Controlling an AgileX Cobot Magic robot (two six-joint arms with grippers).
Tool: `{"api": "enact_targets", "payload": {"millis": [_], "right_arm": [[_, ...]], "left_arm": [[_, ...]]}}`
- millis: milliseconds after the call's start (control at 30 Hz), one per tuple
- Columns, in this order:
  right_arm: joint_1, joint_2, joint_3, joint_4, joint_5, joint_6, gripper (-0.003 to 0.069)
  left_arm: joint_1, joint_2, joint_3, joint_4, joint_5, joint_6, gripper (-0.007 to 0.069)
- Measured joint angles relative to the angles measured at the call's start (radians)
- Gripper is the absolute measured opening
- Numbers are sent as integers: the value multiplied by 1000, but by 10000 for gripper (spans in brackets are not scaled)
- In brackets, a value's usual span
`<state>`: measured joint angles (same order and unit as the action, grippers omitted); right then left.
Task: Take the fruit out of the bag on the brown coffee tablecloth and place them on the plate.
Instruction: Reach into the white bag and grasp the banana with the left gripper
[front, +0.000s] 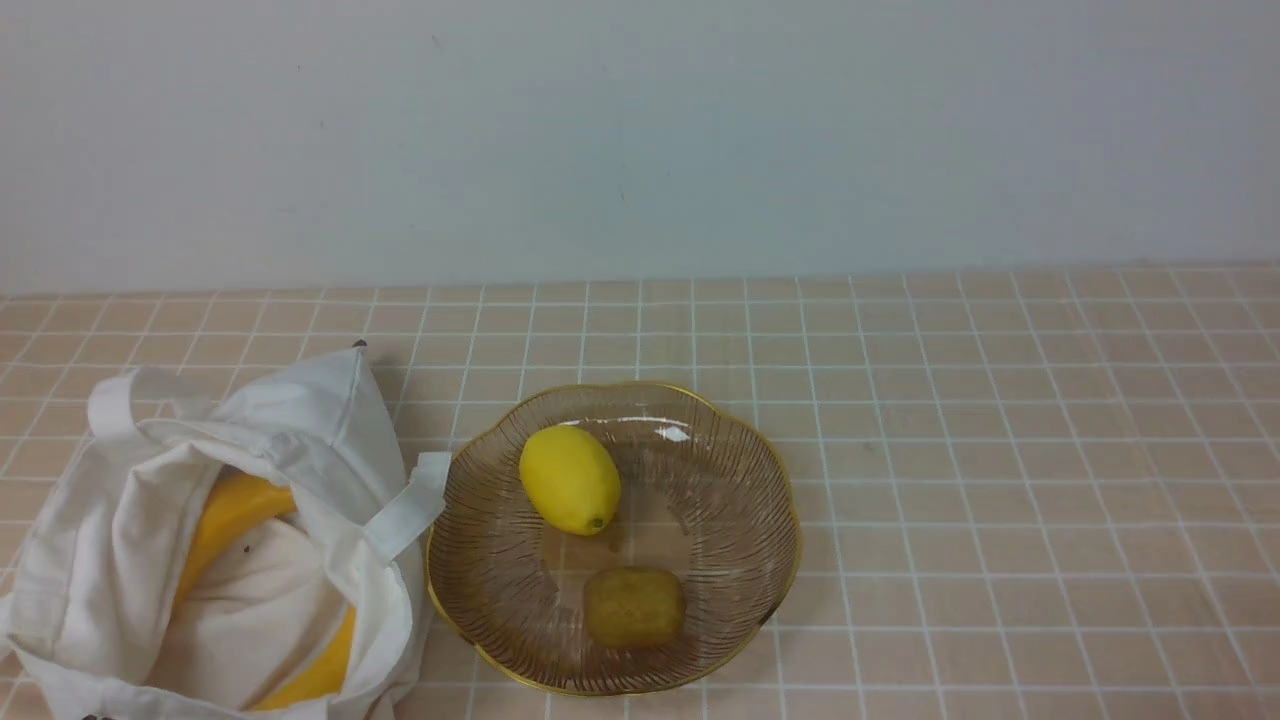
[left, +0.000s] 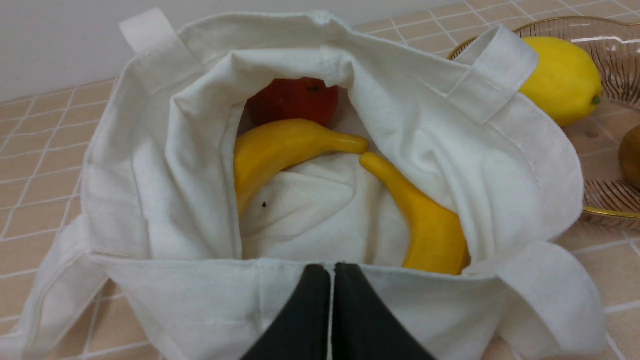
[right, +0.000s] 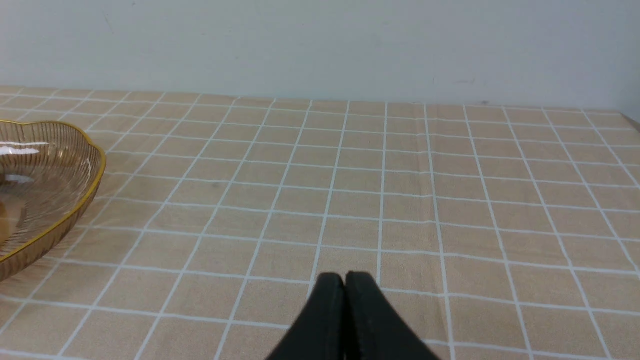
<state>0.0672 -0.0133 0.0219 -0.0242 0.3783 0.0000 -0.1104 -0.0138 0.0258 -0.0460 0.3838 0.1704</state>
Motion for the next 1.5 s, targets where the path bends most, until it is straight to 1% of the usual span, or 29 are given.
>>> {"api": "enact_targets", "payload": {"millis": [767, 900, 967, 1067, 1100, 1167, 1200, 1267, 1333, 1367, 1433, 1500], "right_arm": [[0, 0, 0, 0, 0, 0, -15], [0, 0, 0, 0, 0, 0, -15], [0, 0, 0, 0, 0, 0, -15], [0, 0, 0, 0, 0, 0, -15], [0, 0, 0, 0, 0, 0, -15], [0, 0, 0, 0, 0, 0, -15], [0, 0, 0, 0, 0, 0, -15], [0, 0, 0, 0, 0, 0, -15], [0, 0, 0, 0, 0, 0, -15], [0, 0, 0, 0, 0, 0, -15], [0, 0, 0, 0, 0, 0, -15], [0, 0, 0, 0, 0, 0, -15]], "left_arm": [[0, 0, 0, 0, 0, 0, -8], [0, 0, 0, -15, -23, -8, -8], [0, 0, 2, -63, -57, -34, -8], [0, 0, 3, -230, -162, -107, -8], [0, 0, 3, -263, -189, -116, -8], [0, 0, 3, -374, -259, -133, -8], [0, 0, 3, -402, -281, -135, -8], [0, 0, 3, -507, -384, -138, -8], [0, 0, 3, -539, -455, -141, -8], [0, 0, 0, -579, -575, -148, -8], [0, 0, -27, -597, -638, -151, -8], [0, 0, -87, -595, -651, -143, -8]]}}
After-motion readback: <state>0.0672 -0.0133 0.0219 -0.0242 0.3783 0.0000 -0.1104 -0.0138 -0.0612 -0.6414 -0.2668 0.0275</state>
